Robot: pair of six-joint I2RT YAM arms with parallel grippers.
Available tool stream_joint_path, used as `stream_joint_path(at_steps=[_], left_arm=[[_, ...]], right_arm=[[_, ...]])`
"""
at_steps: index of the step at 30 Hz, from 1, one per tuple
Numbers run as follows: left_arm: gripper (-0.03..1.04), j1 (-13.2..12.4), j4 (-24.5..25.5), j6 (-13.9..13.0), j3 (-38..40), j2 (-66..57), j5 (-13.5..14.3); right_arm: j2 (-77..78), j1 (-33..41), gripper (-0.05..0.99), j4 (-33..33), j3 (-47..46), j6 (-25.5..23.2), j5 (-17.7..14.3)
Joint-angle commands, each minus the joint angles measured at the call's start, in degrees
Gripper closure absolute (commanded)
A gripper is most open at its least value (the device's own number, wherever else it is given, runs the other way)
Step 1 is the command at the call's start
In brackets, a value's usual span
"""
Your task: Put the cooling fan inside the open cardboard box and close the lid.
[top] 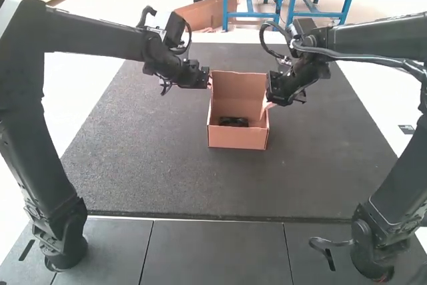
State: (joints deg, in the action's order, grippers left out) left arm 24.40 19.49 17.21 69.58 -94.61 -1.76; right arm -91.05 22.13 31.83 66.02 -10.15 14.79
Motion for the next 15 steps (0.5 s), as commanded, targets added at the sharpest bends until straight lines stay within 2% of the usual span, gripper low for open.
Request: stream_joint_path(at_steps=[1, 8, 11, 12, 15], left_arm=[[0.04, 0.6, -0.3, -0.4, -1.1, 2.8, -0.4], [0.04, 0.6, -0.2, -0.5, -3.3, 4.3, -0.6], [0.04, 0.6, 1.0, -0.5, -3.6, 5.2, -0.3], [0.04, 0.6, 1.2, -0.6, -3.5, 5.6, 0.4], [0.04, 0.4, -0.7, -0.9, -3.0, 6.9, 3.3]], right_arm=[[2.3, 0.8, 0.94, 0.1, -0.9, 1.3, -2.2], [2.3, 0.8, 0.94, 0.2, -2.5, 4.2, -5.7], [2.3, 0.8, 0.92, 0.2, -2.4, 3.8, -5.8], [2.3, 0.8, 0.81, 0.2, -2.1, 3.5, -5.8], [2.9, 0.6, 0.27, 0.3, -0.2, 2.9, -5.7]])
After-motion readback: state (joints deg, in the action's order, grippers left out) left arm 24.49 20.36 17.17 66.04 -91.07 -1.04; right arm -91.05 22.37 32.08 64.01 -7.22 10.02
